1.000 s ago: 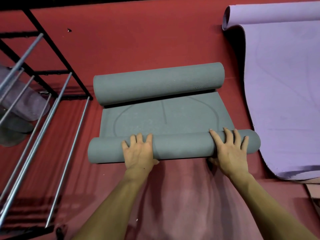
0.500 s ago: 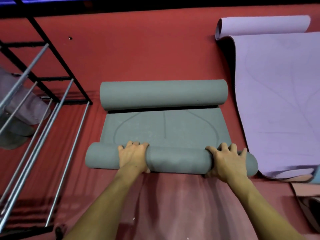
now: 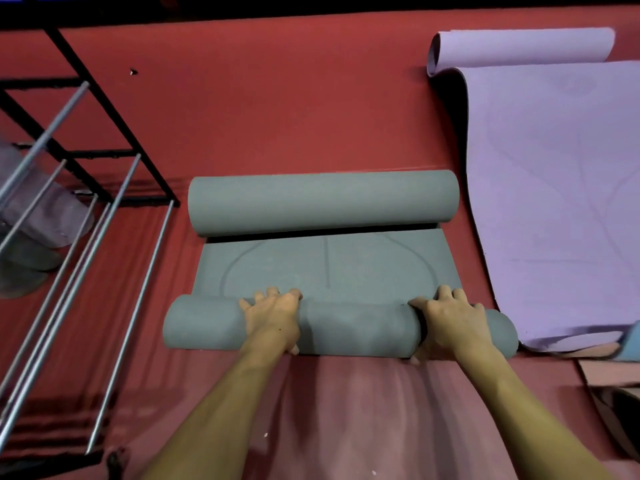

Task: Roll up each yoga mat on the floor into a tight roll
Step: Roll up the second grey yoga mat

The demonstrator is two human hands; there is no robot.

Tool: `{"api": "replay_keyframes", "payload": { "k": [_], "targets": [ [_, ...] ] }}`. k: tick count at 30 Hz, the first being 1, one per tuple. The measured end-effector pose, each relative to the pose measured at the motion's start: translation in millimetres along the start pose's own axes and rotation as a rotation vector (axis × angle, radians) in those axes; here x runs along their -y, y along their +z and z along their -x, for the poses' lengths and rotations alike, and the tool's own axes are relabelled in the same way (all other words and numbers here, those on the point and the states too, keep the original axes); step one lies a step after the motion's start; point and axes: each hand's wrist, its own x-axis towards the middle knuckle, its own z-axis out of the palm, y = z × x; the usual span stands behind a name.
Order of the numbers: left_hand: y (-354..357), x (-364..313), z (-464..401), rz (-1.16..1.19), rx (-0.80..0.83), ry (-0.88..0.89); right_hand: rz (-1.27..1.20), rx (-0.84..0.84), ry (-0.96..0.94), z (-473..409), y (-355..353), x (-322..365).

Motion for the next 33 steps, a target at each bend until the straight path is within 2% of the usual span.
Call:
{"api": "replay_keyframes", "payload": {
  "k": [4,9,17,28,33],
  "targets": [
    [-2.9,3.1,-6.0,0.055,0.017,0.024,-0.039,0.001,0.005,-8.2,-0.9,-2.1],
    [-5.0,10.0,-6.4,0.066,-0.134,0.080,-0.134,0.062,-0.031,-19.0,-7.0,-11.2],
    [-14.0,9.1,-7.0,0.146,-0.144,0.099,-0.150,-0.062,-0.070,-24.6,1.2,-20.9],
    [-16.8,4.8,-9.3,0.178,-0.177,0.077,-0.251,-0.119,-0.049,-31.6,3.6,-22.1],
    [-17.3,1.6,-8.9,0.221,-0.263,0.063,-0.352,-0.180,-0.075,-32.4,6.9,-23.6]
  ]
}}
